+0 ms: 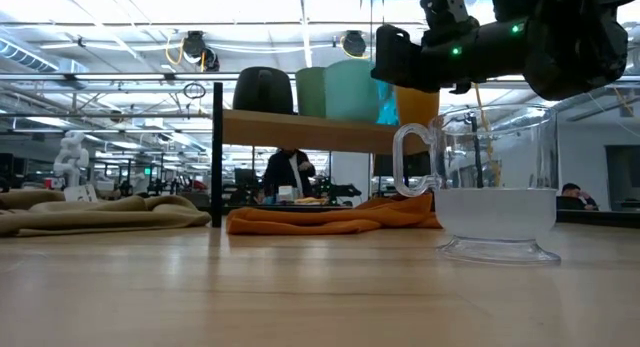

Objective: Stack small to large cups/mugs on shelf
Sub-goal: Put the blue mug on the shelf, then put the transparent mug on the shelf

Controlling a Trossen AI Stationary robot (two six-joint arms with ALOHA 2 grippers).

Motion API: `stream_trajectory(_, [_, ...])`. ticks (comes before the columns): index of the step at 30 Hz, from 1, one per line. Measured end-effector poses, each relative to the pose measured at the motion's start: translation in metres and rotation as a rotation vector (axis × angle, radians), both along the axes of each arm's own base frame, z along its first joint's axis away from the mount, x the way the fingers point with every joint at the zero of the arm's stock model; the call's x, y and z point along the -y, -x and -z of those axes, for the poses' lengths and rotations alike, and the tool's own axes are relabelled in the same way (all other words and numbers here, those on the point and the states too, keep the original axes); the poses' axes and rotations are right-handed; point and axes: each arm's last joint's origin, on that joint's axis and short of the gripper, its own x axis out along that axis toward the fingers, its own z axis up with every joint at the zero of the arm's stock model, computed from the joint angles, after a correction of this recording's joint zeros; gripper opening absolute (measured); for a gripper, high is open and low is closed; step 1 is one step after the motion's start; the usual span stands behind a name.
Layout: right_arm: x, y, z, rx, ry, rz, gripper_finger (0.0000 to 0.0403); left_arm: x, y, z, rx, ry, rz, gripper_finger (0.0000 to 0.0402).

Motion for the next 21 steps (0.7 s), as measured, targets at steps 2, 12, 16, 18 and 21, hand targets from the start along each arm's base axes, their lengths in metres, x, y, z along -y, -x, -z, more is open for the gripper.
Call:
stream_trajectory(2, [0.0018,-0.0002,0.0001,0.002,-0.002,0.006,0.0103,0.0000,0.0000,0.0000,0.001,0.003,-0.001,0.0097])
stream_trajectory(12, [0.0032,-0.0009,-0.0002,-0.003,0.012,-0.011,0.0106,0.0000,0.0000,0.0000,0.001,0.003,-0.001,0.0097])
stream_trajectory(16, [0.0042,-0.0016,-0.0006,0.004,0.015,-0.031,0.0112,0.0000,0.0000,0.0000,0.001,0.003,-0.001,0.0097])
stream_trajectory(18, [0.0052,-0.0016,-0.0008,0.006,0.015,-0.027,0.0120,0.0000,0.0000,0.0000,0.001,0.004,-0.001,0.0097])
stream_trajectory(21, [0.0060,-0.0011,-0.0025,0.011,0.015,-0.025,0.0136,0.0000,0.0000,0.0000,0.001,0.004,-0.001,0.0097])
